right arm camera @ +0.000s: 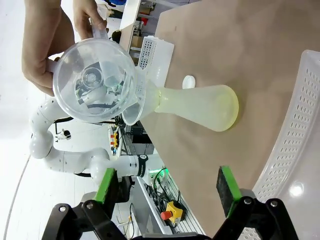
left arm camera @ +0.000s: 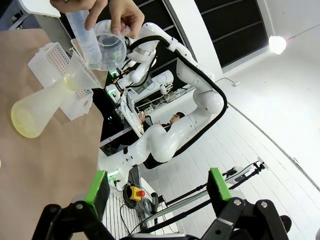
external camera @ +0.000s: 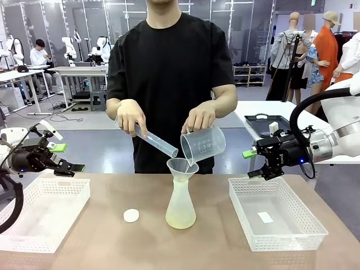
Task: Prepare the solutions needed for the experiment.
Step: Once the solution is in the Big flask , pick up the Plastic Funnel and place it back into the right Organizing basket.
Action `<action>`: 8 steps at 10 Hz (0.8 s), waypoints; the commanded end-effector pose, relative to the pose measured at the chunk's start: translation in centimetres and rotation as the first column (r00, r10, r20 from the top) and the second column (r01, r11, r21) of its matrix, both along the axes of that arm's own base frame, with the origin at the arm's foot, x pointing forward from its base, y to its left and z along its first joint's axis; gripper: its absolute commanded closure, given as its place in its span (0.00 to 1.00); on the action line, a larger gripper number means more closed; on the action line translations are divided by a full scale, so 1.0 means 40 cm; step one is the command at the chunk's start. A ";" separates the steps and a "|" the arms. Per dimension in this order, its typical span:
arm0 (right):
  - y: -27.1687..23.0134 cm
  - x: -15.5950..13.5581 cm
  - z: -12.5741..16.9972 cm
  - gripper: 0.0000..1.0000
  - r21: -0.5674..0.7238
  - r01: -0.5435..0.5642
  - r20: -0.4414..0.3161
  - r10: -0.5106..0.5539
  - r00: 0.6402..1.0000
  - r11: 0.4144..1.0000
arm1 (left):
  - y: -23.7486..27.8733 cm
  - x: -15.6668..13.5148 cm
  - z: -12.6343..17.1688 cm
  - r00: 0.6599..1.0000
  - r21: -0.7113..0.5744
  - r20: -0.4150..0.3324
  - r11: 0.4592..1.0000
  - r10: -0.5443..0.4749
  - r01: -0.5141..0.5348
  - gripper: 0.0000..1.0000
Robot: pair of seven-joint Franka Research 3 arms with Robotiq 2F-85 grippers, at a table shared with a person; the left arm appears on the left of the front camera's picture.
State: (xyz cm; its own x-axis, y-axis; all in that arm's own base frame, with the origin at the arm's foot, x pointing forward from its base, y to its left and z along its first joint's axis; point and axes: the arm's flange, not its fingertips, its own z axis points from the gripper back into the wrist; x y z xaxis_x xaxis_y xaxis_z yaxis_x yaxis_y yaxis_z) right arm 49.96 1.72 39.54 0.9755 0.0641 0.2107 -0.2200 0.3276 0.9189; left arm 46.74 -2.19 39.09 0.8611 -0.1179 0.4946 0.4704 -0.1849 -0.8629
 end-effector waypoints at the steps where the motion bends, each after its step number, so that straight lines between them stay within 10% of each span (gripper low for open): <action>1: -0.002 0.001 0.006 0.00 0.006 -0.006 0.006 0.006 1.000 1.000 | -0.001 0.001 0.004 1.000 -0.003 0.003 1.000 0.001 -0.001 0.00; 8: -0.002 0.001 0.006 0.00 0.006 -0.006 0.006 0.006 1.000 1.000 | -0.001 0.001 0.004 1.000 -0.003 0.003 1.000 0.001 -0.001 0.00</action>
State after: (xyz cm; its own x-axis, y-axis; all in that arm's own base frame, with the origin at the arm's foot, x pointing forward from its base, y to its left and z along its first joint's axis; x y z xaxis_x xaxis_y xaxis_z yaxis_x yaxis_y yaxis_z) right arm 49.94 1.67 39.55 0.9755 0.0639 0.2104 -0.2196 0.3266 0.9193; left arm 46.74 -2.19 39.09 0.8611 -0.1179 0.4946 0.4704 -0.1849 -0.8629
